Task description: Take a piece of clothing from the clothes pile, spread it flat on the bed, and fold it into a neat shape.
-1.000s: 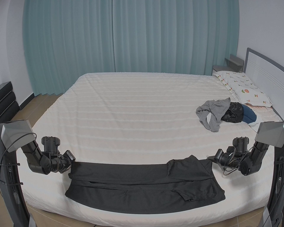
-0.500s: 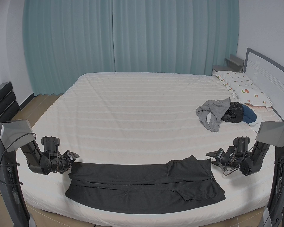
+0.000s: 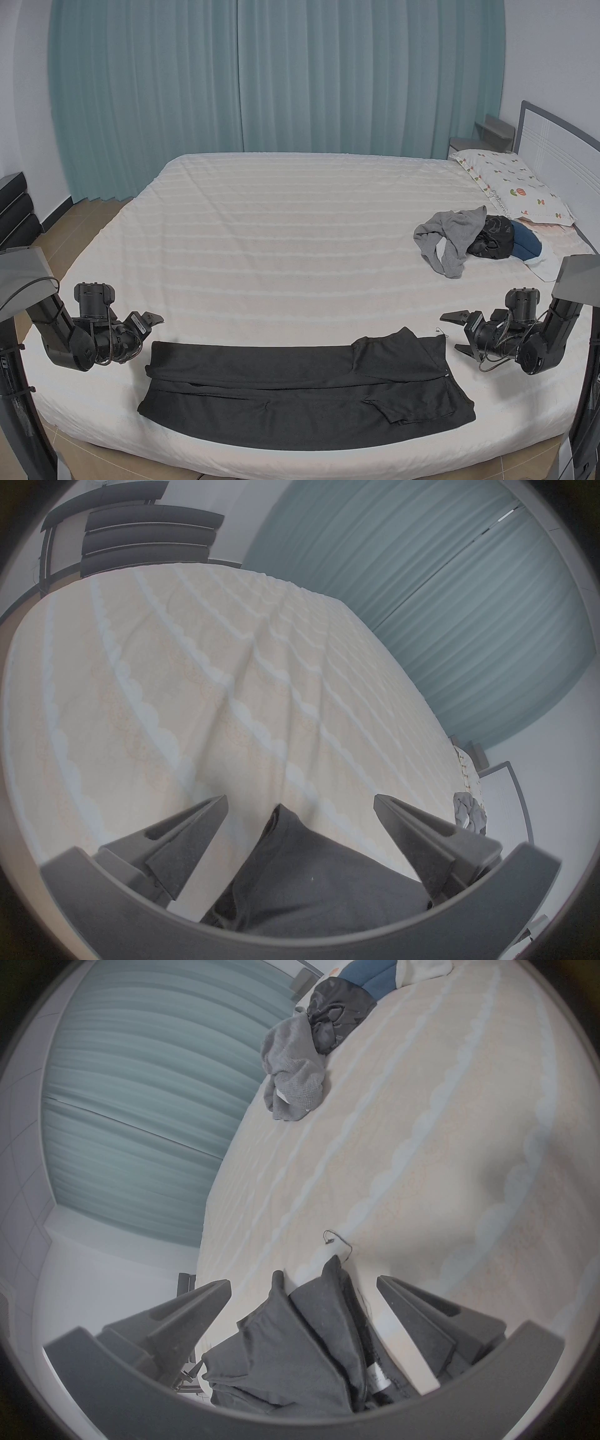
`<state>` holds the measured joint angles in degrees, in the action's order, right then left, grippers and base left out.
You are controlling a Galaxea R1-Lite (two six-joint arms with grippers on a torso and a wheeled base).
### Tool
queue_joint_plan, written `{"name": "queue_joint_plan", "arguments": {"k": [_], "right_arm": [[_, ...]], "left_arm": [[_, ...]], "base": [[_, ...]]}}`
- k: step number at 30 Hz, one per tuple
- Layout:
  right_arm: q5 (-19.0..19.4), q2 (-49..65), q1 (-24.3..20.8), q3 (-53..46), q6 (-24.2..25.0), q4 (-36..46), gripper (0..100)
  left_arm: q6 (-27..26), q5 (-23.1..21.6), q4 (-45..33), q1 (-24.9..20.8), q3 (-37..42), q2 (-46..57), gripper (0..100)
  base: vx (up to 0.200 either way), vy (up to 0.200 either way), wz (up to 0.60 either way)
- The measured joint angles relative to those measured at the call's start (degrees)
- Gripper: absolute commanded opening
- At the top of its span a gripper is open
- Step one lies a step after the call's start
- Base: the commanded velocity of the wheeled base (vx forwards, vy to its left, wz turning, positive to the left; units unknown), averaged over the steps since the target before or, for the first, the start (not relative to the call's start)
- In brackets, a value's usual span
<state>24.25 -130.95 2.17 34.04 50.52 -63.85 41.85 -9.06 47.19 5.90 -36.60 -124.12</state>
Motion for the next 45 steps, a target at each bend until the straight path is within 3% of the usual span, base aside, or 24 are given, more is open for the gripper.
{"name": "queue_joint_plan", "arguments": {"k": [7, 20, 42, 43, 45], "right_arm": [[0.2, -0.2, -0.9, -4.1, 0.0, -5.9, 100], [0.2, -1.0, -1.1, -4.9, -0.1, -6.4, 100], [0.2, -1.2, -1.1, -4.9, -0.1, -6.3, 100], [0.2, -1.2, -1.1, -4.9, -0.1, -6.3, 100], [0.2, -1.2, -1.1, -4.9, -0.1, -6.4, 100]], "left_arm": [[0.2, 0.0, 0.1, -0.8, 1.5, 1.3, 100], [1.6, -0.2, 0.2, -2.0, 7.6, 2.2, 100], [1.0, 0.4, 0.2, -3.1, 11.0, 1.3, 100], [1.0, 0.5, 0.2, -3.1, 11.3, 1.2, 0], [1.0, 0.5, 0.2, -3.1, 11.9, 1.0, 0]], "base": [[-0.143, 0.000, 0.00], [0.000, 0.000, 0.00], [0.000, 0.000, 0.00], [0.000, 0.000, 0.00], [0.000, 0.000, 0.00]]}}
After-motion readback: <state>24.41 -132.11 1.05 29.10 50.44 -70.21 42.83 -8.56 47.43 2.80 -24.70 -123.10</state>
